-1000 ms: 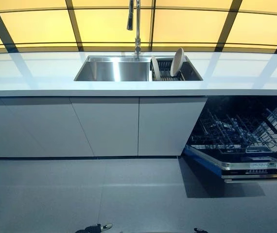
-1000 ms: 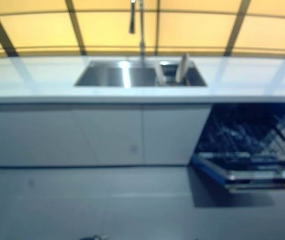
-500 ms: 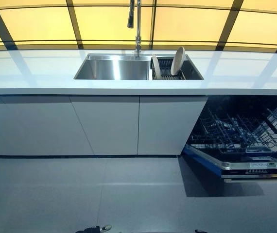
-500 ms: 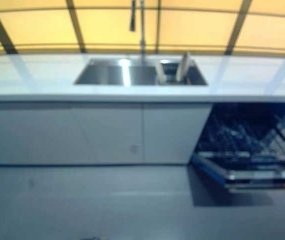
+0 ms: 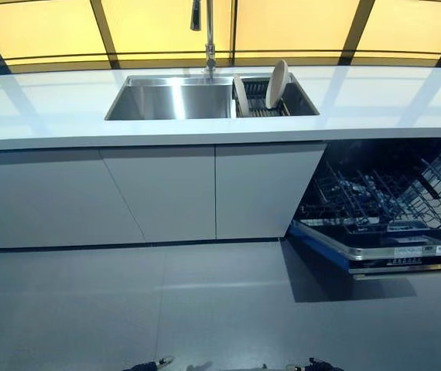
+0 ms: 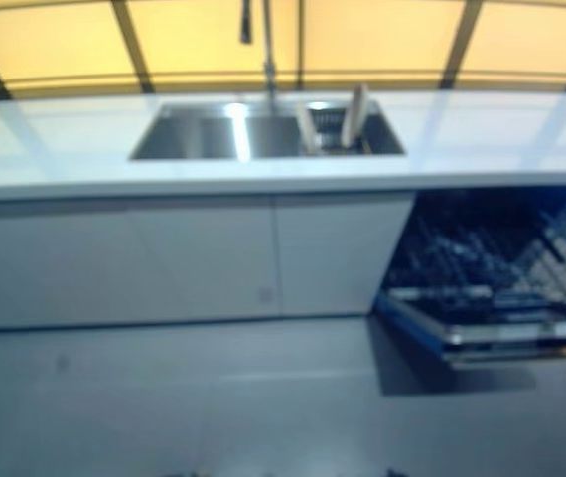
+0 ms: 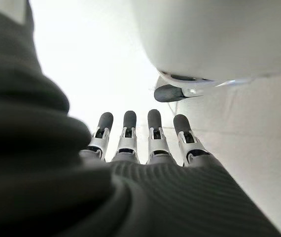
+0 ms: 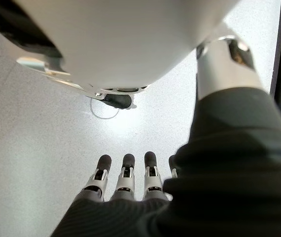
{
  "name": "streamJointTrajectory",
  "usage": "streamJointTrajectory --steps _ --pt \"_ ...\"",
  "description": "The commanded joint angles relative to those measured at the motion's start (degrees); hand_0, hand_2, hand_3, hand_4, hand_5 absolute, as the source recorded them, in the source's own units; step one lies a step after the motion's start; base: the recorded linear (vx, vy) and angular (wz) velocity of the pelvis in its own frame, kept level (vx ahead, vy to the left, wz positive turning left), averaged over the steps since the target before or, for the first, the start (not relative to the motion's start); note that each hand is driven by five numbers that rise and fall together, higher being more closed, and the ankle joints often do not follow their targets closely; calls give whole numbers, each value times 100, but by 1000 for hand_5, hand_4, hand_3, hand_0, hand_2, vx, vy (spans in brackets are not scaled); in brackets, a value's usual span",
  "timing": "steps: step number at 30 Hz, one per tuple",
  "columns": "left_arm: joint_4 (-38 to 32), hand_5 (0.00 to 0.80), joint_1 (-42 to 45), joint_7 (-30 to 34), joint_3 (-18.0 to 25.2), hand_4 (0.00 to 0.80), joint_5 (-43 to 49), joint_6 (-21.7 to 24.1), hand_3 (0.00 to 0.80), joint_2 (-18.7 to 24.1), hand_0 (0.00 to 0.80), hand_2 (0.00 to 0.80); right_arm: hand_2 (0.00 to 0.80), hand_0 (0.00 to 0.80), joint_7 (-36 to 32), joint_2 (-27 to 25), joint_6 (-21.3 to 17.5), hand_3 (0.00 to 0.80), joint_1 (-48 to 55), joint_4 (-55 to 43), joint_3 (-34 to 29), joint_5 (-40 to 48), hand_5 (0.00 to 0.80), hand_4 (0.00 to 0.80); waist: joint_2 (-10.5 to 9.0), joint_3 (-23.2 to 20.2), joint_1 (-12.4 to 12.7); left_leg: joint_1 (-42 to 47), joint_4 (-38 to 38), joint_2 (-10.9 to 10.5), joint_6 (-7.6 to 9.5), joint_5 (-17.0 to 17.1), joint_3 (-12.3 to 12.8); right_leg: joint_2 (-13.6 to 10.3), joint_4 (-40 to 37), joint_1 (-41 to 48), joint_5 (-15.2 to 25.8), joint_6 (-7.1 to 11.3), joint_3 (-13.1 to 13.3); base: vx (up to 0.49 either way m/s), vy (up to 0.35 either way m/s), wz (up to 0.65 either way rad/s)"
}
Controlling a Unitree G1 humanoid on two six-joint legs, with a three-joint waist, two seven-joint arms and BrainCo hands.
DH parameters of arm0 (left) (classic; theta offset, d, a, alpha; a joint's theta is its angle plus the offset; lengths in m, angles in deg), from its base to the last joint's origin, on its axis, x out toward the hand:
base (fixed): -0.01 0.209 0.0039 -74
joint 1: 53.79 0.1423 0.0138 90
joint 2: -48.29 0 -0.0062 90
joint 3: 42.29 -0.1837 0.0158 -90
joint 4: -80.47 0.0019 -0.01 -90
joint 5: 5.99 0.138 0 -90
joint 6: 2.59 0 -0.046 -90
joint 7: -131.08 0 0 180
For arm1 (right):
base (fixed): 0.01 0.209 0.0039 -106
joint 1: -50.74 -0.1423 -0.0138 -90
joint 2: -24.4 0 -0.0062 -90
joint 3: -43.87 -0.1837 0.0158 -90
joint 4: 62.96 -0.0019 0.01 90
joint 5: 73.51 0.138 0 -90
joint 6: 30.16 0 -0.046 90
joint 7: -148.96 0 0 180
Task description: Take plates into dishwasher
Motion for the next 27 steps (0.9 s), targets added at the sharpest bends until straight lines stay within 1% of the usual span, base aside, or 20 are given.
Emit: streamJointTrajectory --steps 1,2,3,4,5,7,8,12,13,14,15,16,17,18,21,22,23,24,26,27 --pt "65 0 -121 -67 151 0 -285 167 0 -286 0 0 0 0 -102 -248 -38 0 -193 169 117 -298 0 0 43 426 172 -901 883 -232 262 543 94 429 706 -18 -141 -320 170 313 75 -33" --pt "117 0 -45 -69 254 0 -372 187 0 -305 0 0 0 0 -164 -308 -77 0 -202 219 81 -498 0 0 177 530 308 -1226 484 -184 125 1095 63 557 645 135 -168 -296 296 331 81 -35" --pt "137 0 -28 -69 270 0 -393 183 0 -312 0 0 0 0 -189 -315 -91 0 -203 231 73 -531 0 0 189 558 336 -1248 388 -197 96 1196 36 567 624 192 -180 -289 320 436 103 -36" --pt "231 0 46 -46 310 0 -422 224 0 -346 0 0 0 0 -252 -324 -152 0 -175 252 87 -584 0 0 299 564 513 -1514 -94 -224 -51 1677 -225 671 541 384 -225 -268 460 399 88 -28" --pt "280 0 109 -32 323 0 -409 245 0 -371 0 0 0 0 -269 -324 -202 0 -159 261 93 -590 0 0 335 571 622 -1615 -452 -199 -110 1902 -347 692 502 549 -290 -255 547 426 97 -40" --pt "365 0 190 -4 358 0 -347 281 0 -411 0 0 0 0 -325 -327 -254 0 -131 285 74 -579 0 0 362 559 732 -1698 -834 -133 -153 2008 -400 681 502 716 -398 -240 625 369 101 -44" --pt "445 0 257 39 384 0 -314 278 0 -468 0 0 0 0 -400 -316 -256 0 -102 309 22 -567 0 0 384 525 796 -1690 -963 -77 -161 2004 -355 640 603 901 -644 -234 672 429 142 -53" --pt "506 0 328 46 450 0 -11 222 0 -496 0 0 0 0 -405 -201 -261 0 -98 418 -83 -607 0 0 365 336 797 -1436 -1024 -10 22 1510 -64 439 804 1133 -976 -83 715 320 137 -54" --pt "512 0 317 -31 423 0 85 183 0 -459 0 0 0 0 -377 -148 -237 0 -92 449 -107 -550 0 0 339 250 794 -1388 -961 -17 70 1345 -14 361 824 1213 -1032 -18 715 478 198 -51" --pt "522 0 288 -87 396 0 103 190 0 -387 0 0 0 0 -392 -116 -232 0 -66 482 -148 -598 0 0 311 141 783 -1306 -878 4 95 1174 34 239 820 1283 -1037 26 621 378 155 -34" --pt "522 0 285 -91 398 0 107 199 0 -383 0 0 0 0 -395 -112 -227 0 -64 481 -151 -616 0 0 303 135 782 -1294 -873 -3 102 1157 31 223 821 1291 -1035 34 615 352 164 -21" --pt "502 0 245 -111 418 0 75 195 0 -352 0 0 0 0 -426 -83 -208 0 -56 501 -158 -729 0 0 282 73 767 -1208 -859 -27 160 1058 39 156 839 1296 -1006 79 578 272 146 -12" --pt "474 0 190 -92 419 0 49 197 0 -307 0 0 0 0 -445 -56 -250 0 -55 559 -150 -759 0 0 266 -8 745 -1087 -903 -66 221 991 50 104 857 1267 -958 131 520 446 252 -10" --pt "446 0 111 -42 390 0 147 174 0 -264 0 0 0 0 -421 -4 -286 0 -62 599 -146 -808 0 0 224 -125 751 -912 -1035 -189 324 936 8 -20 863 1279 -761 243 401 399 232 -2" --pt "459 0 46 -127 290 0 199 112 0 -258 0 0 0 0 -217 72 -253 0 -130 610 -138 -699 0 0 109 -334 787 -797 -1159 -374 463 895 -57 -255 831 1250 -332 442 264 298 179 13" --pt "467 0 41 -126 282 0 196 95 0 -254 0 0 0 0 -209 74 -256 0 -143 608 -138 -670 0 0 97 -354 791 -787 -1166 -395 480 885 -69 -277 833 1240 -298 459 253 267 163 5" --pt "518 0 20 -109 250 0 199 68 0 -255 0 0 0 0 -211 63 -277 0 -201 591 -184 -644 0 0 59 -447 818 -792 -1134 -526 585 807 -186 -355 928 1169 -156 508 271 246 150 3" --pt "545 0 10 -100 231 0 220 70 0 -258 0 0 0 0 -200 58 -269 0 -225 572 -200 -669 0 0 37 -486 825 -813 -1111 -598 642 775 -256 -369 1018 1129 -78 512 337 288 177 5" --pt "582 0 -16 -79 209 0 279 80 0 -242 0 0 0 0 -175 53 -252 0 -255 554 -210 -688 0 0 9 -536 827 -865 -1036 -698 727 713 -322 -398 1321 1040 123 507 475 173 106 8" --pt "607 0 -34 -50 178 0 338 91 0 -217 0 0 0 0 -160 54 -259 0 -267 553 -214 -723 0 0 1 -561 795 -877 -976 -757 790 652 -356 -385 1685 872 312 508 587 213 103 17"
